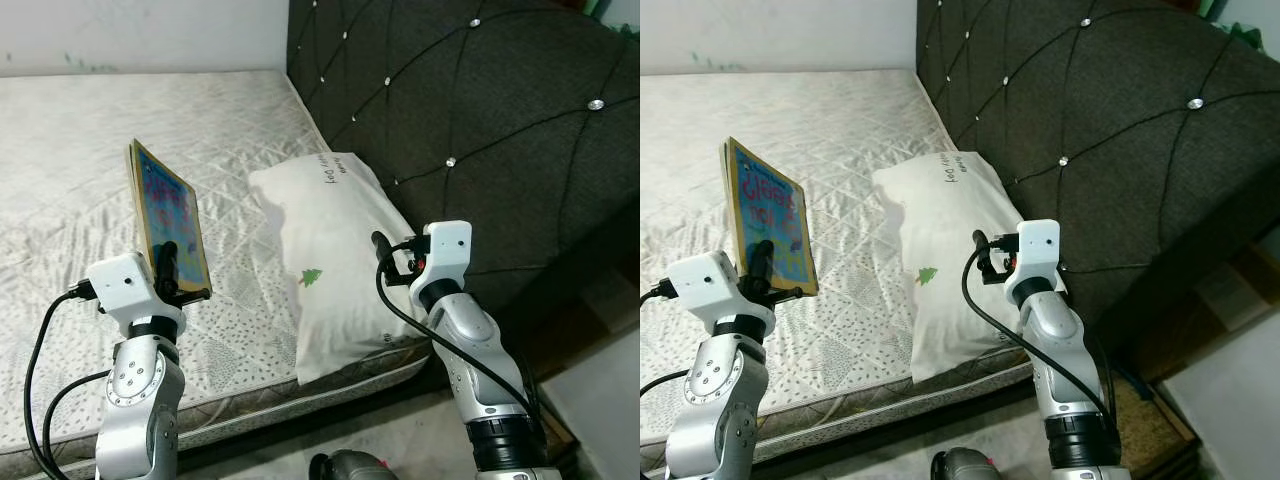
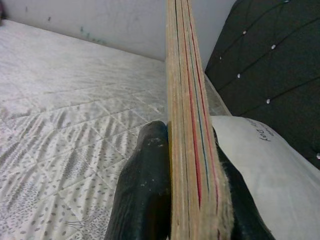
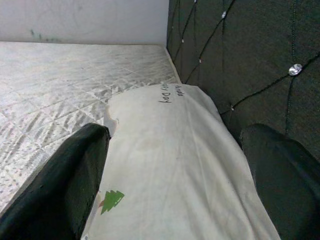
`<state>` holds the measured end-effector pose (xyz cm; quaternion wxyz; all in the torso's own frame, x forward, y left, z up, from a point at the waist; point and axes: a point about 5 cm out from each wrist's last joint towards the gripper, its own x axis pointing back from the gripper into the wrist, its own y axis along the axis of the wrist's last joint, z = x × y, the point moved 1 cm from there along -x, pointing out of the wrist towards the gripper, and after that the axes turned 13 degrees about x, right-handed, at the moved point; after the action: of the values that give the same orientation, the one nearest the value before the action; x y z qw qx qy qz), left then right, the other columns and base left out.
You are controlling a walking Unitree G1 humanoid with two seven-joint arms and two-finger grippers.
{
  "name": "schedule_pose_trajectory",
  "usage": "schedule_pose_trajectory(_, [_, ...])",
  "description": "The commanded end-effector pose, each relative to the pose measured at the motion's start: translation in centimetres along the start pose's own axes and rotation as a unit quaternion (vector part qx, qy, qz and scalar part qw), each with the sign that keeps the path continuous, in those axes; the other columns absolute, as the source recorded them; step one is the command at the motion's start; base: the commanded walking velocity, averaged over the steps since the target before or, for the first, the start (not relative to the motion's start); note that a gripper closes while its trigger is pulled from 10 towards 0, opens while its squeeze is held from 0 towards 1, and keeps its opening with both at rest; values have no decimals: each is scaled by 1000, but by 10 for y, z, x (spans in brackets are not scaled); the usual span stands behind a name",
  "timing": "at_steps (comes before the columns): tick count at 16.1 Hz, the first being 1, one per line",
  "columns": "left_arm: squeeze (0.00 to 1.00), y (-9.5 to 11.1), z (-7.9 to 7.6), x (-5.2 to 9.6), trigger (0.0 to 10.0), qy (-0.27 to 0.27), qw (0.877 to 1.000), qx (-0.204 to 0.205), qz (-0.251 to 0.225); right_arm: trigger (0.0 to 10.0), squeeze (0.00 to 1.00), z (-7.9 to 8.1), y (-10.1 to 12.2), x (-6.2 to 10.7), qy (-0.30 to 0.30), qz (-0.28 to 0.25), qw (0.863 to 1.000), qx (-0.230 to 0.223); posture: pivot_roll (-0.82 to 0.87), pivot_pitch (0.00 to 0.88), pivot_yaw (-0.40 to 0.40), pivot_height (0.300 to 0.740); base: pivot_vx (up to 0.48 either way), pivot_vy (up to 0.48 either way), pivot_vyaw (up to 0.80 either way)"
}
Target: Clean up the room
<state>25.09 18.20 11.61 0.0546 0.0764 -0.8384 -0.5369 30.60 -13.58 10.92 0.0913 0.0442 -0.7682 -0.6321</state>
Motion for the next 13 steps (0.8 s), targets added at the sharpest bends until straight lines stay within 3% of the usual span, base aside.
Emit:
schedule_pose_trajectory(1, [0,11,-11,-2,10000,-23,999,-1,-25,10000,0,-2,4,0,-5,-3,1000,0,-18,17,-67,681,0,0,0])
schedule_pose_trajectory(5, [0,15,-13,-8,10000,-22,999,-8,-35,10000,0,-2,4,0,-2,-2,1000,2,-18,17,-67,643,0,0,0])
schedule_pose_trajectory(13, [0,20,-13,-12,10000,-43,998,-6,-42,10000,0,1,3,-1,12,-1,1000,12,-18,12,-77,643,0,0,0])
